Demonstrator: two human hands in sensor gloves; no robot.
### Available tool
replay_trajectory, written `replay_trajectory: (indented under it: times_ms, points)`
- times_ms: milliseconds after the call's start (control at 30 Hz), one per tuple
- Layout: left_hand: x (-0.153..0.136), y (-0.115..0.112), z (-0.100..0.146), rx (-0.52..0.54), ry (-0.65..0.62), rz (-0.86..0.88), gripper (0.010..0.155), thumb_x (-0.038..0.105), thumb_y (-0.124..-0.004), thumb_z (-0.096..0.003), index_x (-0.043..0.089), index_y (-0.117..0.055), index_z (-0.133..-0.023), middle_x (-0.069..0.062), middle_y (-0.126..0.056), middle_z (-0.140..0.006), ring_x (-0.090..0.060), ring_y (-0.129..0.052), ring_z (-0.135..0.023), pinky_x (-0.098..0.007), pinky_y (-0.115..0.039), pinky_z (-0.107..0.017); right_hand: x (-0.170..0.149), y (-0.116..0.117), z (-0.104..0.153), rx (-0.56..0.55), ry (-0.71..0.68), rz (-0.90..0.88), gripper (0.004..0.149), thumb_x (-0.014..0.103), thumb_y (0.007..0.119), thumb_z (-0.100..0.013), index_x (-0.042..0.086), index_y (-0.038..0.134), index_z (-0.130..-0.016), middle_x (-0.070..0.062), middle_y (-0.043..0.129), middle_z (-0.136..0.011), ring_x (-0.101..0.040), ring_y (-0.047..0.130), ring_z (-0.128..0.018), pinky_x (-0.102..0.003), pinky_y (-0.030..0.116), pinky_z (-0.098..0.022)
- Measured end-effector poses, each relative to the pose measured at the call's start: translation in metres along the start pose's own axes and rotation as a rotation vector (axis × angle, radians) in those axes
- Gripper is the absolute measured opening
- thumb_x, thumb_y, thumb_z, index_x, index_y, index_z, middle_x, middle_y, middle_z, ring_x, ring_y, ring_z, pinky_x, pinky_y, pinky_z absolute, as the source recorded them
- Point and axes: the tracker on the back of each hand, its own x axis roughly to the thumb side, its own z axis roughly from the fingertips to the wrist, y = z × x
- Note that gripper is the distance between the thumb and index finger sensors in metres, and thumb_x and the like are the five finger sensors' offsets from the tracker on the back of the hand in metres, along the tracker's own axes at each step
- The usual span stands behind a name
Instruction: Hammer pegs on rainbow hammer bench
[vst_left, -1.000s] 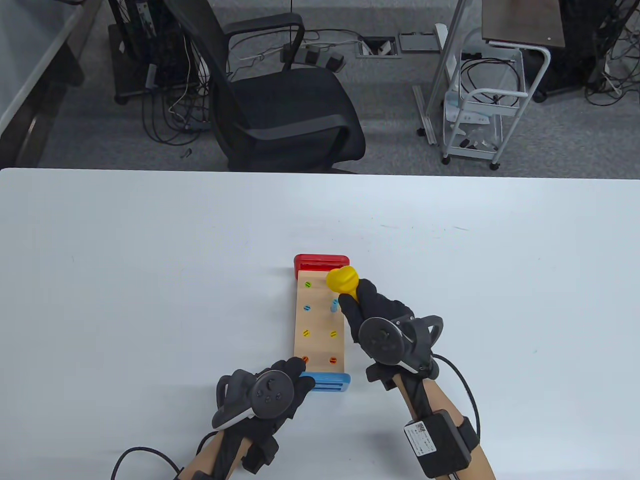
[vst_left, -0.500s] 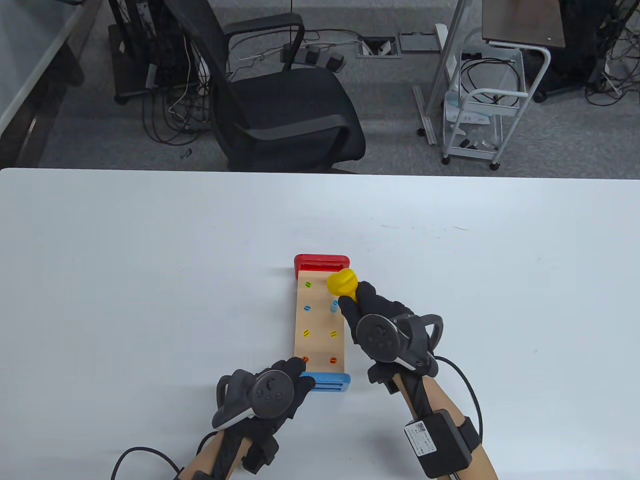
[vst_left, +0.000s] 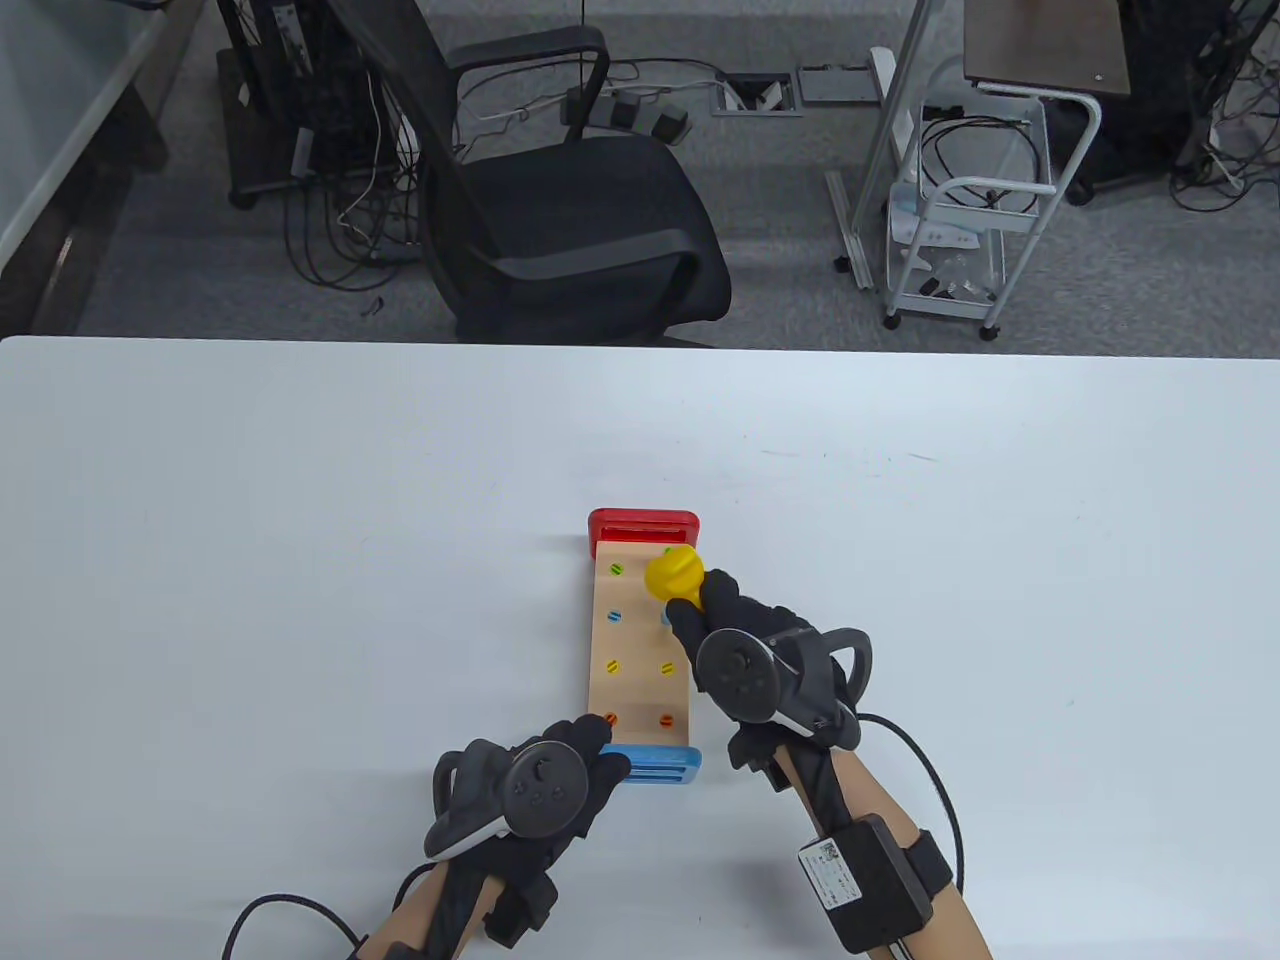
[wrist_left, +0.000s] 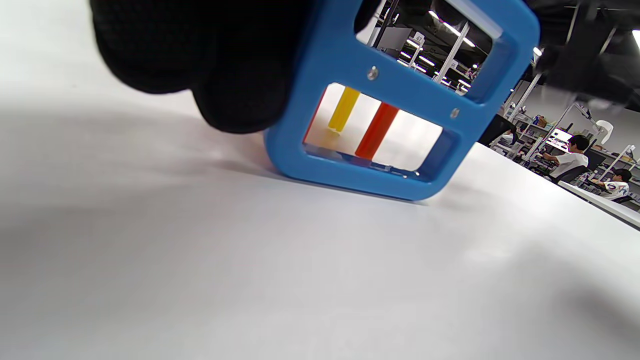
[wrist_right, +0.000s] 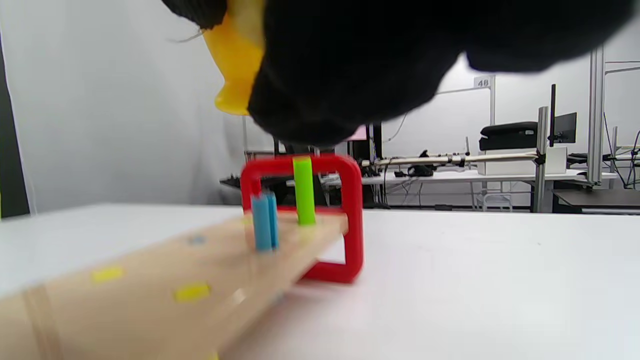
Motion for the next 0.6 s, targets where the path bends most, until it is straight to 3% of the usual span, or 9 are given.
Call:
replay_trajectory:
  times_ms: [67,100,133,200,267,467,533,567,600]
  points:
    - [0.0,0.0,0.0,-0.002,-0.001,0.001,0.068,0.054,-0.04,-0.0551,0.011,-0.056,-0.105,-0.032,-0.083,-0.096,-0.038,-0.1,-0.067,-0.05,-0.087,-0.048,-0.002,0.025,0.001,0.23,0.021,0.104,0.062,0.046,0.041,-0.064,-0.003,0.062,-0.095,-0.004,0.096,-0.058,-0.018,0.096,-0.025,-0.037,0.087,-0.024]
    - [0.0,0.0,0.0,-0.002,0.001,-0.001,0.068,0.054,-0.04,-0.0551,0.011,-0.056,-0.105,-0.032,-0.083,-0.096,-0.038,-0.1,-0.067,-0.049,-0.087,-0.048,-0.001,0.025,0.002,0.058,0.009,0.052,0.062,0.045,0.046,-0.062,-0.005,0.069,-0.091,-0.007,0.099,-0.051,-0.02,0.096,-0.018,-0.038,0.087,-0.019]
    - [0.0,0.0,0.0,-0.001,0.0,-0.001,0.068,0.054,-0.04,-0.0551,0.011,-0.056,-0.105,-0.031,-0.083,-0.096,-0.038,-0.1,-0.067,-0.049,-0.087,-0.048,0.0,0.024,-0.002,0.046,-0.01,0.025,0.062,0.042,0.051,-0.062,-0.009,0.075,-0.088,-0.011,0.101,-0.046,-0.023,0.096,-0.014,-0.042,0.086,-0.015]
    - [0.0,0.0,0.0,-0.002,-0.001,0.002,0.068,0.055,-0.04,-0.0551,0.011,-0.056,-0.105,-0.032,-0.083,-0.096,-0.038,-0.1,-0.067,-0.049,-0.087,-0.048,-0.001,0.016,-0.001,0.164,0.033,0.05,0.062,0.045,0.045,-0.064,-0.004,0.069,-0.095,-0.008,0.098,-0.053,-0.021,0.095,-0.022,-0.04,0.086,-0.022]
    - [0.0,0.0,0.0,-0.003,0.0,0.001,0.068,0.055,-0.04,-0.055,0.011,-0.056,-0.105,-0.032,-0.083,-0.096,-0.038,-0.1,-0.067,-0.049,-0.087,-0.048,-0.003,0.002,0.002,-0.047,0.012,-0.012,0.062,0.044,0.048,-0.063,-0.006,0.072,-0.092,-0.009,0.1,-0.05,-0.022,0.096,-0.018,-0.041,0.086,-0.019]
    - [0.0,0.0,0.0,-0.004,0.0,0.001,0.068,0.055,-0.04,-0.055,0.011,-0.056,-0.105,-0.032,-0.083,-0.097,-0.038,-0.1,-0.067,-0.049,-0.087,-0.048,-0.007,-0.001,0.004,-0.04,0.024,-0.054,0.062,0.044,0.048,-0.063,-0.006,0.07,-0.094,-0.01,0.099,-0.052,-0.023,0.096,-0.02,-0.041,0.086,-0.02]
    - [0.0,0.0,0.0,-0.003,0.0,0.0,0.068,0.055,-0.04,-0.055,0.011,-0.056,-0.105,-0.031,-0.083,-0.097,-0.038,-0.101,-0.067,-0.049,-0.087,-0.048,-0.007,0.024,0.0,0.092,0.019,0.004,0.062,0.043,0.051,-0.063,-0.007,0.073,-0.092,-0.012,0.1,-0.049,-0.025,0.095,-0.018,-0.043,0.085,-0.019]
    - [0.0,0.0,0.0,-0.004,0.001,0.0,0.068,0.055,-0.04,-0.055,0.011,-0.056,-0.105,-0.032,-0.083,-0.096,-0.038,-0.1,-0.067,-0.049,-0.087,-0.048,-0.007,0.031,0.003,0.18,0.068,0.103,0.062,0.047,0.042,-0.062,-0.001,0.064,-0.094,-0.004,0.097,-0.056,-0.017,0.097,-0.024,-0.036,0.088,-0.023]
    - [0.0,0.0,0.0,-0.002,0.001,-0.002,0.068,0.055,-0.04,-0.055,0.011,-0.056,-0.105,-0.032,-0.083,-0.096,-0.038,-0.101,-0.067,-0.049,-0.087,-0.048,-0.006,0.025,0.002,0.054,0.023,0.062,0.062,0.045,0.048,-0.062,-0.005,0.07,-0.091,-0.008,0.1,-0.05,-0.021,0.096,-0.018,-0.04,0.087,-0.019]
